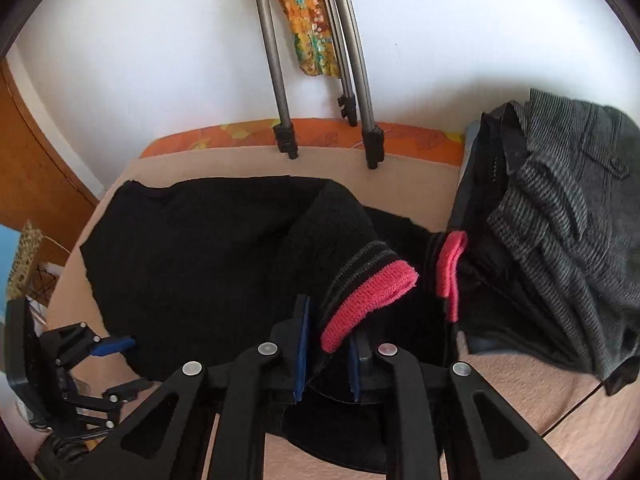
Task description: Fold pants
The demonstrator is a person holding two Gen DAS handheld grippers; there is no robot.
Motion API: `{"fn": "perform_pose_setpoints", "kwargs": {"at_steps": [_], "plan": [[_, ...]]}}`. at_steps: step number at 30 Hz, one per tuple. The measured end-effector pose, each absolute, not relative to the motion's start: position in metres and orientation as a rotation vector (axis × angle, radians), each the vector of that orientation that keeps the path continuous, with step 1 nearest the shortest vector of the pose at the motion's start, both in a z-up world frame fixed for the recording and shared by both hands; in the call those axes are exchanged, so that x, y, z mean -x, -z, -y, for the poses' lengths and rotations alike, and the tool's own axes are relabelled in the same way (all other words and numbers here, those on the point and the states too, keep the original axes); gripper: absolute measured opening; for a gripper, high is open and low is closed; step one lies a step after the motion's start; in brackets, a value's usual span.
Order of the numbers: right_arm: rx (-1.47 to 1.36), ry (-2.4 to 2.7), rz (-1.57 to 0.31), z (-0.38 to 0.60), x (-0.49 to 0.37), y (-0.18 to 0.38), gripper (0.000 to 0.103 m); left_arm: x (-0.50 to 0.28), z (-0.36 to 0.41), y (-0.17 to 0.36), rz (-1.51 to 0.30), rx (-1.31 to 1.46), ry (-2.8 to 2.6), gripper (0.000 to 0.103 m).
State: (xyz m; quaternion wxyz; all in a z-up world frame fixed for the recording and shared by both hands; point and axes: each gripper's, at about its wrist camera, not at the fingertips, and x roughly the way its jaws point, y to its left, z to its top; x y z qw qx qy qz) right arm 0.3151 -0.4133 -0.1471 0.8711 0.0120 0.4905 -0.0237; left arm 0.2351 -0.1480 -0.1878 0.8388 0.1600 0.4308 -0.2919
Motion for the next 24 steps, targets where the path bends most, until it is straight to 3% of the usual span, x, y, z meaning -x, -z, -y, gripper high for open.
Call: {"fn": "perform_pose_setpoints", "kwargs": {"at_steps": [4,8,14,24], "plan": [[0.132,0.159,-1.052,0.426,-0.343,0.147,0.015,-0.237,0.149,0.191,-0.924,-0.336,0.624,0.044],[0.248,0.236,-1.057,0.421,-0.347,0.151,0.037,-0.236,0.147,0.191,-0.929,-0.340,0.640,0.044],[0.167,0.230,-0.986,0.420,-0.311,0.128,0.049,-0.240,0.122,0.172,-0.921,-0.264,0.627,0.044],[0.085,-0.033,-0.908,0.327,-0.270,0.111,0.051,-0.266,0.019,0.150,-0.917,-0.029,0.372,0.044]]}}
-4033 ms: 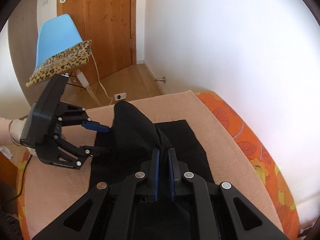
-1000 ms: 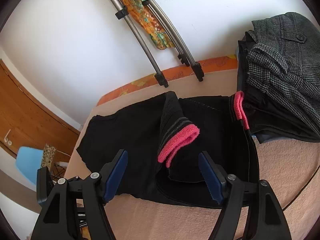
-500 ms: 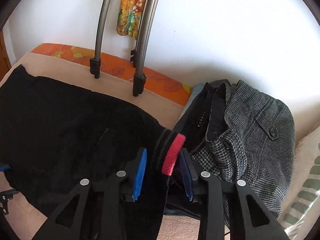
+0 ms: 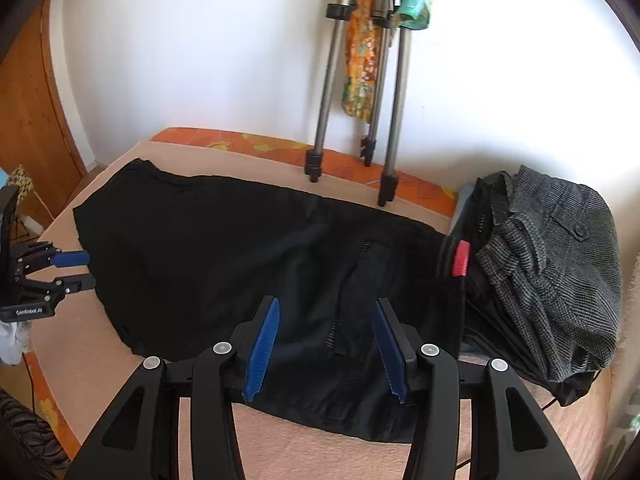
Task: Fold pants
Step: 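Grasp the edge of the folded black pants with the left gripper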
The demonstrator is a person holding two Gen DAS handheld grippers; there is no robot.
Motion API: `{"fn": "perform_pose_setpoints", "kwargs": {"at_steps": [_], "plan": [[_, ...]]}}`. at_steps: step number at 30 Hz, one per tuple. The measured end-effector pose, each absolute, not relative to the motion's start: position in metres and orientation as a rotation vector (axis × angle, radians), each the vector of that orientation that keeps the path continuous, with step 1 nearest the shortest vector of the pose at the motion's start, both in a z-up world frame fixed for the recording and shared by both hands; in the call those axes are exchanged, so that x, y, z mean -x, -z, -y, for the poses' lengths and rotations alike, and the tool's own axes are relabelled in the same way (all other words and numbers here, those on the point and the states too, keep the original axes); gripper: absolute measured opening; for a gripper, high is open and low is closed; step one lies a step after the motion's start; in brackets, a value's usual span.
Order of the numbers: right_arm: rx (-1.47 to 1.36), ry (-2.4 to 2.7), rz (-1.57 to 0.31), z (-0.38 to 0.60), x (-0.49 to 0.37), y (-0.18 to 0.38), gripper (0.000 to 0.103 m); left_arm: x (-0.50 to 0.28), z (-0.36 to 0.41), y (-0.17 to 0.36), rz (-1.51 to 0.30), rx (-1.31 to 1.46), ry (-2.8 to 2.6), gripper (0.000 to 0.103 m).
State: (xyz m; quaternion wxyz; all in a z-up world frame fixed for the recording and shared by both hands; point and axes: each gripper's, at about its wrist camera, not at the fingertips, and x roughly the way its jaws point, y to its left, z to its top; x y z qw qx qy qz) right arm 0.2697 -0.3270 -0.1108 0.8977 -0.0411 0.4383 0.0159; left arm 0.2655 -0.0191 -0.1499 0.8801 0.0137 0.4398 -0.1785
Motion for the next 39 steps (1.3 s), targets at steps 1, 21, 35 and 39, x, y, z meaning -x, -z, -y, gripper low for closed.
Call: {"fn": "perform_pose_setpoints", "kwargs": {"at_steps": [1,21,35,39], "plan": [[0.090,-0.062,-0.907,0.314,-0.270,0.110,0.051,-0.267,0.008,0.148,-0.919,-0.005,0.350,0.044],[0.072,-0.392,-0.962,0.160,-0.314,0.159,0.062,-0.322,-0.225,0.194,-0.973,0.599,-0.035,0.057],[0.068,-0.417,-0.995,0.144,-0.335,0.173,0.062,-0.337,-0.234,0.210,-0.893,0.706,-0.116,0.054],[0.071,-0.423,-0.987,0.138,-0.341,0.166,0.062,-0.340,-0.228,0.213,-0.875,0.689,-0.136,0.020]]}}
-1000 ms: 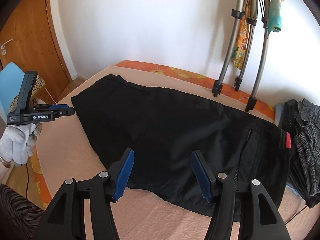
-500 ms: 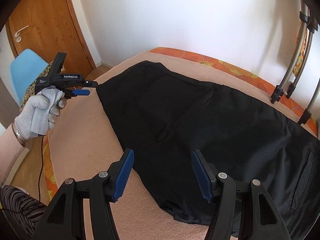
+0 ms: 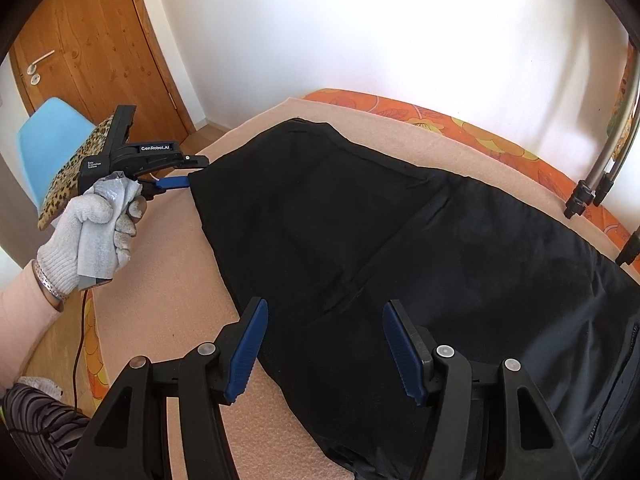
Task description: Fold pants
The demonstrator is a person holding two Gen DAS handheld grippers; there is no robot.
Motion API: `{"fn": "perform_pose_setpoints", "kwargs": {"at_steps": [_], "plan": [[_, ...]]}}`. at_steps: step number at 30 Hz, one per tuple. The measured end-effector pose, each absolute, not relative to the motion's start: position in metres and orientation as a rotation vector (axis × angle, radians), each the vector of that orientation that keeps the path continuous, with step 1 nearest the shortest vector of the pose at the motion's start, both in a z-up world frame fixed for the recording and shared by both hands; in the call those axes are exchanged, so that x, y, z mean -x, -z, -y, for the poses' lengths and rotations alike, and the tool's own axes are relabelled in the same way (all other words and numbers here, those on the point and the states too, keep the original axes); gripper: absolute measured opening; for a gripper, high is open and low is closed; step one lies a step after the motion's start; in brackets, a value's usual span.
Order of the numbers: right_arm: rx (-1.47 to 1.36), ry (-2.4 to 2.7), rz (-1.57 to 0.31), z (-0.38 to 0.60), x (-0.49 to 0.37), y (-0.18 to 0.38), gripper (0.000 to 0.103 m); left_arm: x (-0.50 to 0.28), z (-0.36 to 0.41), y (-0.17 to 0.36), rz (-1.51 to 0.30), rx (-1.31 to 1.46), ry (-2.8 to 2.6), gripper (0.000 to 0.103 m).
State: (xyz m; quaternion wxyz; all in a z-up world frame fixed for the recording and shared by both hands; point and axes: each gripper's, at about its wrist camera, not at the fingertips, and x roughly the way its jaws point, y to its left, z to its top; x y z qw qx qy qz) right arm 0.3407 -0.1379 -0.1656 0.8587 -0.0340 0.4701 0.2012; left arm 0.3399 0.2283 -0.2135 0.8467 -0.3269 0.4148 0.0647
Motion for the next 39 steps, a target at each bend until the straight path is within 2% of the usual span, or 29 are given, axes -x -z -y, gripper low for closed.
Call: {"fn": "perform_pose_setpoints", "kwargs": {"at_steps": [1,4,14,21,28,29,32,33,36,38,39], "plan": [[0.076,-0.425,-0.985,0.135,-0.343,0.163,0.062,-0.341,-0.227,0.217,-0.882,0.700,-0.122,0.014],[0.081,-0.438,-0.978,0.125,-0.356,0.153,0.062,-0.340,-0.221,0.215,-0.852,0.676,-0.106,0.007],[-0.129,-0.537,-1.026,0.068,-0.461,0.131,0.067,-0.328,-0.190,0.193,-0.766,0.551,0.034,0.006],[-0.134,-0.547,-1.116,0.006,-0.527,0.158,0.067,-0.327,-0.156,0.187,-0.760,0.411,0.086,0.006],[-0.047,-0.472,-1.189,-0.027,-0.553,0.188,0.067,-0.323,-0.139,0.178,-0.741,0.340,0.141,0.006],[-0.032,-0.453,-1.195,-0.026,-0.554,0.191,0.064,-0.322,-0.136,0.176,-0.739,0.330,0.150,0.006],[-0.054,-0.443,-1.215,-0.018,-0.555,0.194,0.027,-0.319,-0.130,0.172,-0.737,0.314,0.176,0.006],[-0.077,-0.451,-1.211,-0.013,-0.554,0.192,0.019,-0.318,-0.127,0.171,-0.733,0.302,0.176,0.006],[-0.108,-0.462,-1.193,0.000,-0.549,0.184,0.004,-0.316,-0.119,0.167,-0.711,0.253,0.152,0.006],[-0.118,-0.453,-1.182,0.007,-0.547,0.178,0.003,-0.315,-0.113,0.165,-0.708,0.210,0.119,0.007],[-0.122,-0.450,-1.179,0.010,-0.548,0.176,0.002,-0.315,-0.111,0.164,-0.700,0.193,0.099,0.011]]}}
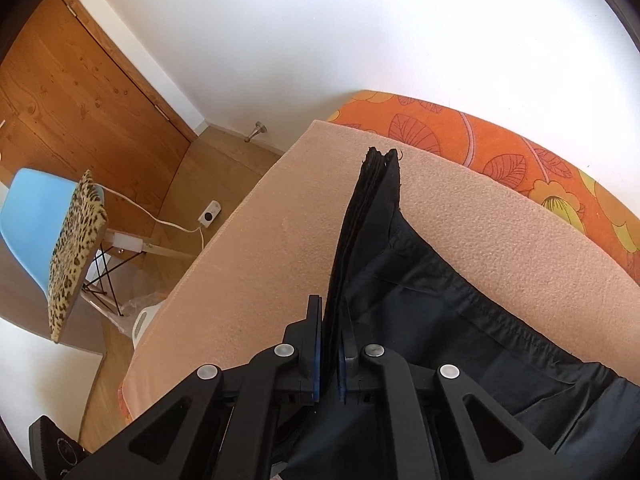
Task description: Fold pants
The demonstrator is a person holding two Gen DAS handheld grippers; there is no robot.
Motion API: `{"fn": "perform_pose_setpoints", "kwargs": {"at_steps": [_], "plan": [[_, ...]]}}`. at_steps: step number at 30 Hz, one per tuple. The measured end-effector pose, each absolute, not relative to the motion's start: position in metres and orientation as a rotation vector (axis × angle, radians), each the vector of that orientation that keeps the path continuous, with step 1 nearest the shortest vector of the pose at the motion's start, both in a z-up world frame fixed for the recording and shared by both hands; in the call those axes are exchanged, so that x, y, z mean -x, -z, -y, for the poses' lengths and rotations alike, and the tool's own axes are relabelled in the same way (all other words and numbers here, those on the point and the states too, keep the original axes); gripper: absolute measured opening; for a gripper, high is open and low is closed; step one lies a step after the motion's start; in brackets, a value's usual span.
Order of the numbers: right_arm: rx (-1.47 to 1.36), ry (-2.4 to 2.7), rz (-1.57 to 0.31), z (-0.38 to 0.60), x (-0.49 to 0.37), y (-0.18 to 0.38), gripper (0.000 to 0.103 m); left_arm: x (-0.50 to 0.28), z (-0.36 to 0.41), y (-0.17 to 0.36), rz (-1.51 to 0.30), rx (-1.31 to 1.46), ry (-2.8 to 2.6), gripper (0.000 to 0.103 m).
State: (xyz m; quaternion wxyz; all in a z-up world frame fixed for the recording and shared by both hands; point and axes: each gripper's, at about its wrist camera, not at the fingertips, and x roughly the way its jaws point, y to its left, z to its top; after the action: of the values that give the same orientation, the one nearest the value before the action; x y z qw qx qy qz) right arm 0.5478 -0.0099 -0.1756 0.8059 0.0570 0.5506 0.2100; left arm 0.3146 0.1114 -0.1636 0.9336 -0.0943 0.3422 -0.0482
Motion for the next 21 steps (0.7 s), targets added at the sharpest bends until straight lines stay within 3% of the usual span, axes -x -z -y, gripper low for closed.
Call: {"fn": "perform_pose_setpoints", "kwargs": {"at_steps": [3,6,8,10,21], "plan": [[-0.135,-0.447,-1.170,0.018,-0.548,0.170,0.001,-0.317,-0.106,0.160,-0.684,0.136,0.031,0.026],[-0.134,-0.449,-1.156,0.020,-0.546,0.163,0.001,-0.322,-0.106,0.159,-0.672,0.129,0.027,0.026],[-0.139,-0.449,-1.143,0.023,-0.542,0.156,0.001,-0.326,-0.106,0.157,-0.675,0.139,0.046,0.024],[-0.140,-0.455,-1.130,0.028,-0.538,0.148,0.001,-0.325,-0.105,0.152,-0.669,0.158,0.084,0.008],[-0.129,-0.421,-1.061,0.100,-0.493,0.101,0.001,-0.299,-0.039,0.119,-0.636,0.166,0.294,0.006]]}}
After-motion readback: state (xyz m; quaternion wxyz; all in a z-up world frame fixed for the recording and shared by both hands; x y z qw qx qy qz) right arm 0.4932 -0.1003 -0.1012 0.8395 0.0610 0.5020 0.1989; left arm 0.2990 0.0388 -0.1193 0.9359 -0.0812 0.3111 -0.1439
